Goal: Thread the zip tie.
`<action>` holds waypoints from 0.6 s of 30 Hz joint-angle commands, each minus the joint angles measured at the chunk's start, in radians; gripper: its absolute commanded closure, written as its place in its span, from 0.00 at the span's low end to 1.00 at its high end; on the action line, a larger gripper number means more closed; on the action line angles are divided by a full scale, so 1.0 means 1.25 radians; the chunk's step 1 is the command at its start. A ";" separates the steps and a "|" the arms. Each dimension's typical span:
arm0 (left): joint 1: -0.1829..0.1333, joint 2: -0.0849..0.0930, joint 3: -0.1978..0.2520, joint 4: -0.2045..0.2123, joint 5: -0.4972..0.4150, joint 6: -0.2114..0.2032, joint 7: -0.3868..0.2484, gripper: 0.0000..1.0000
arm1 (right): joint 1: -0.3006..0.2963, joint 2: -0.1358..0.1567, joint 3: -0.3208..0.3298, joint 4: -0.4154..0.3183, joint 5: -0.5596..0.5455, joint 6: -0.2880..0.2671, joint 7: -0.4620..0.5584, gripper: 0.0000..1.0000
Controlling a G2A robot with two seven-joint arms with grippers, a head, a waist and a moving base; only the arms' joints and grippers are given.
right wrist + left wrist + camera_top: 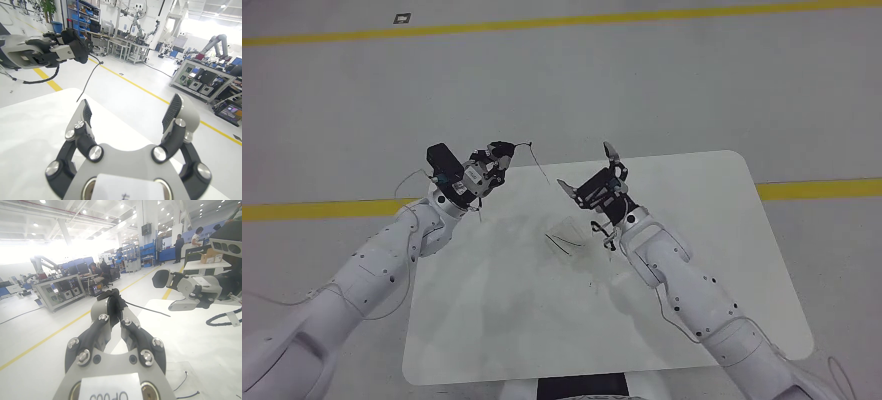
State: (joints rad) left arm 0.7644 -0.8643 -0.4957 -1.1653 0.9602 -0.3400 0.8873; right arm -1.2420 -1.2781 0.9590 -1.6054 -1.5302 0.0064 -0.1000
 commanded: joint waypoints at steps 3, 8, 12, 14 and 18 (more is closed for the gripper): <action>0.000 0.000 0.000 0.000 0.000 0.000 0.000 1.00 | 0.000 0.000 0.000 0.000 0.000 0.001 0.000 0.00; 0.002 0.000 -0.002 -0.003 -0.001 0.003 -0.007 1.00 | -0.013 -0.002 0.021 -0.006 0.046 0.008 -0.012 0.00; 0.012 0.005 -0.025 -0.018 0.009 0.000 -0.010 1.00 | -0.029 -0.001 0.057 -0.031 0.108 -0.009 -0.023 0.00; 0.019 0.008 -0.029 -0.028 0.014 0.000 0.000 1.00 | -0.037 0.000 0.074 -0.040 0.145 -0.021 -0.026 0.00; 0.027 0.018 -0.029 -0.048 0.029 0.000 0.023 1.00 | -0.048 -0.002 0.097 -0.052 0.203 -0.030 -0.022 0.00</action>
State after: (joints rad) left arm 0.7970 -0.8441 -0.5326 -1.2221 0.9916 -0.3401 0.9105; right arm -1.3002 -1.2797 1.0769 -1.6692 -1.2855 -0.0318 -0.1290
